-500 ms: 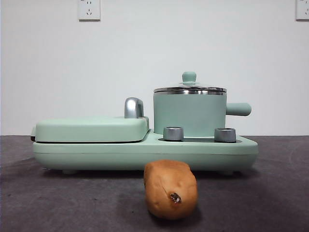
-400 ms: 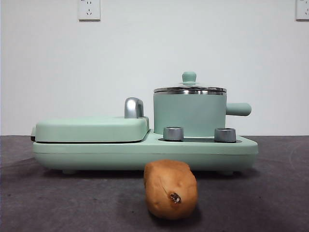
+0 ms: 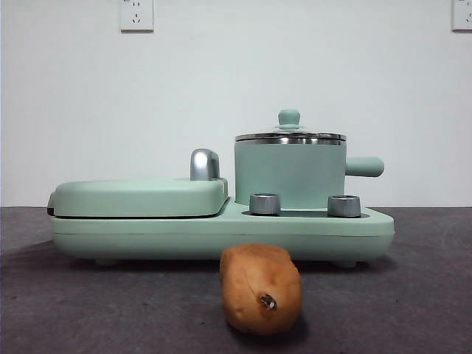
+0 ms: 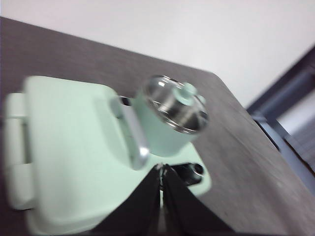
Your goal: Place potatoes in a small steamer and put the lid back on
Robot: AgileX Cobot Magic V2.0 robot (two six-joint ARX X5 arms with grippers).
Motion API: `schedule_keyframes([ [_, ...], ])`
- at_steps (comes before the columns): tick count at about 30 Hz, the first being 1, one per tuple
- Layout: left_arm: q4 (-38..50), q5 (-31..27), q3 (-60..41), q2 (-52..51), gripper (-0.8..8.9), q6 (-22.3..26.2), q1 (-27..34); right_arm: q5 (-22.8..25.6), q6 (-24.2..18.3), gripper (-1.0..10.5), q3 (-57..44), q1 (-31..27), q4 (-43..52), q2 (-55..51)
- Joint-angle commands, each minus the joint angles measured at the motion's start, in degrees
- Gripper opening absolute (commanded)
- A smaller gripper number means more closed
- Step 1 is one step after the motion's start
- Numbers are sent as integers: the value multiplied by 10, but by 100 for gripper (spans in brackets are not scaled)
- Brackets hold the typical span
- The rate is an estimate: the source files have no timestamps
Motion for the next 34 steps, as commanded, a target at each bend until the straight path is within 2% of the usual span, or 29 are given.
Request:
schedule_keyframes([
  [1, -9, 24, 39, 35, 8, 24, -12, -29, -14, 13, 27, 2, -6, 23],
  [7, -18, 53, 88, 96, 15, 48, -44, -83, -17, 14, 48, 2, -36, 55],
  [10, -19, 53, 102, 119, 37, 62, -59, -86, -21, 27, 48, 2, -50, 61],
  [11, -19, 53, 106, 126, 42, 68, -63, -86, -23, 64, 48, 2, -54, 63],
  [13, -19, 53, 117, 142, 138, 77, -72, -86, -25, 194, 48, 2, -58, 63],
  [16, -19, 53, 136, 172, 340, 85, -86, -86, -25, 403, 48, 2, -61, 66],
  [18, -17, 53, 151, 195, 415, 85, -95, -86, -28, 470, 48, 2, -64, 67],
  [25, -18, 51, 244, 314, 417, 113, -132, -86, -34, 474, 48, 2, -68, 79],
  [34, -95, -46, 452, 511, 414, 181, -190, -82, -34, 474, 48, 2, -73, 85],
])
